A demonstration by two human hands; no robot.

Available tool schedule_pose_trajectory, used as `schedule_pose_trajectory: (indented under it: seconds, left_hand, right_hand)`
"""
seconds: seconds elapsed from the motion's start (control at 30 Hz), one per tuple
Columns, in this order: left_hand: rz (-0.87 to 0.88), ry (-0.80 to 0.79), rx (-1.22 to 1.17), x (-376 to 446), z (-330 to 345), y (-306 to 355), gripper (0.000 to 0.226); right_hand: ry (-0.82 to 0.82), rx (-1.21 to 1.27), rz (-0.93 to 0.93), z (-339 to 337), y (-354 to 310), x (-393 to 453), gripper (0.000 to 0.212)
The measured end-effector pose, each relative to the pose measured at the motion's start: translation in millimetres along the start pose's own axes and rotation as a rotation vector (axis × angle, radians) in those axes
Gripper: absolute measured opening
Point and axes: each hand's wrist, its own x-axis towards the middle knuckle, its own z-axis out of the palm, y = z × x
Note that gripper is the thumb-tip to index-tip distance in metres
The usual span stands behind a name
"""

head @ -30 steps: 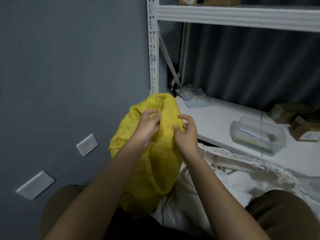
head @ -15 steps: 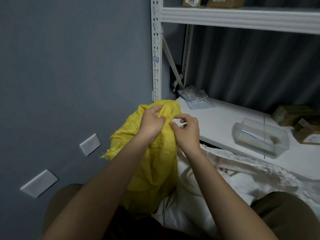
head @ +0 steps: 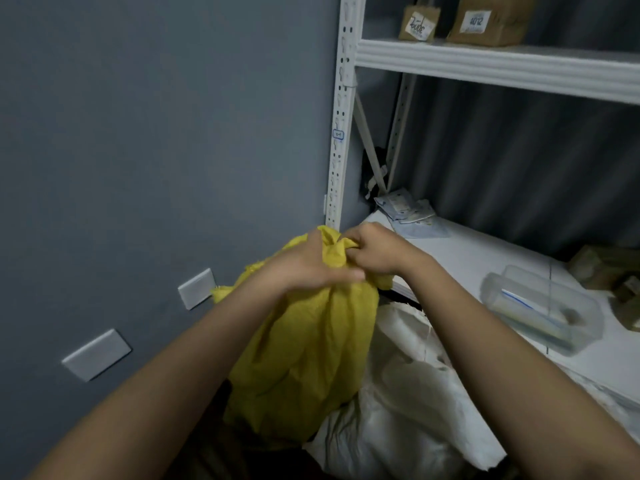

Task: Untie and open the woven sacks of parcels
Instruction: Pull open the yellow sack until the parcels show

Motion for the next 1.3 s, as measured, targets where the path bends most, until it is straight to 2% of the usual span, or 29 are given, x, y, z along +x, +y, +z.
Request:
schedule_pose_trajectory:
  seconds: [0.03, 0.07, 0.1, 0.17, 0.23, 0.33, 0.4, 0.47, 0.53, 0.6, 0.67, 0.77, 0.87, 0.93, 1.0, 1.1, 1.17, 1.2, 1.23, 1.3]
  left_hand:
    - [-0.025, -0.045, 0.12, -2.4, 7.8, -6.8, 0.101]
    - [-0.055, -0.049, 0.258, -0.4, 12.0, -17.7, 0.093]
    - [-0.058, -0.014, 0.373, 3.5, 10.8, -29.9, 0.074]
    - [0.025, 0.052, 0.449, 14.0, -2.7, -52.1, 0.038]
    - [0.103, 0.048, 0.457, 24.6, -21.6, -63.7, 0.022]
    - [0.156, 0.11, 0.635, 47.7, -34.8, -65.5, 0.023]
    - [0.159, 0.084, 0.716, 67.0, -33.6, -66.8, 0.027]
    - [0.135, 0.02, 0.714, 86.0, -29.2, -74.3, 0.033]
    - [0.136, 0.027, 0.713, 105.6, -23.8, -83.4, 0.029]
    - [0.147, 0.099, 0.726, 124.1, -16.5, -88.4, 0.022]
    - [0.155, 0.098, 0.674, 144.9, -3.2, -94.9, 0.023]
    - [0.161, -0.029, 0.574, 169.4, 26.3, -111.4, 0.027]
    - [0.129, -0.198, 0.509, 181.7, 57.5, -136.0, 0.038]
    - [0.091, -0.246, 0.428, 188.8, 68.6, -150.4, 0.035]
    - [0.07, -0.229, 0.304, 196.4, 68.7, -158.3, 0.03]
    - [0.044, -0.182, 0.125, 203.0, 57.2, -157.0, 0.028]
    - [0.044, -0.157, 0.063, 203.4, 47.4, -150.9, 0.023]
    - [0.053, -0.15, 0.036, 202.5, 42.5, -146.7, 0.019]
    - [0.066, -0.148, 0.02, 201.2, 37.1, -142.6, 0.019]
    - [0.092, -0.145, 0.038, 197.5, 24.9, -132.7, 0.028]
  right_hand:
    - [-0.04, 0.016, 0.034, -0.8, -4.7, 6.2, 0.018]
    - [-0.081, 0.034, 0.074, -0.8, -7.6, 11.1, 0.022]
    - [-0.122, 0.05, 0.121, -1.0, -8.2, 14.4, 0.023]
    - [-0.195, 0.105, 0.211, -1.2, -1.3, 17.8, 0.019]
    - [-0.257, 0.188, 0.286, -0.3, 7.6, 18.2, 0.018]
    - [-0.307, 0.305, 0.339, 10.4, 21.2, 21.3, 0.019]
    - [-0.258, 0.308, 0.312, 20.9, 34.0, 23.1, 0.016]
    - [-0.097, 0.168, 0.213, 30.8, 51.8, 22.6, 0.014]
    - [0.042, -0.035, 0.097, 39.5, 71.0, 23.5, 0.021]
    - [0.019, -0.09, 0.079, 48.0, 87.6, 33.0, 0.024]
    - [-0.051, 0.017, 0.18, 60.2, 104.8, 46.0, 0.024]
    - [-0.12, 0.172, 0.347, 85.8, 134.1, 59.8, 0.024]
    - [-0.222, 0.228, 0.389, 113.2, 155.6, 62.8, 0.012]
    - [-0.184, 0.306, 0.37, 122.6, 165.5, 64.5, 0.012]
    - [-0.104, 0.377, 0.341, 120.8, 172.5, 69.9, 0.01]
    - [-0.162, 0.342, 0.242, 105.8, 173.2, 83.6, 0.01]
    - [-0.273, 0.175, 0.189, 97.2, 165.8, 93.7, 0.021]
    - [-0.303, 0.052, 0.162, 93.8, 161.0, 97.8, 0.019]
    - [-0.296, -0.044, 0.139, 89.5, 156.2, 101.0, 0.012]
    - [-0.209, -0.073, 0.124, 77.0, 148.5, 102.6, 0.007]
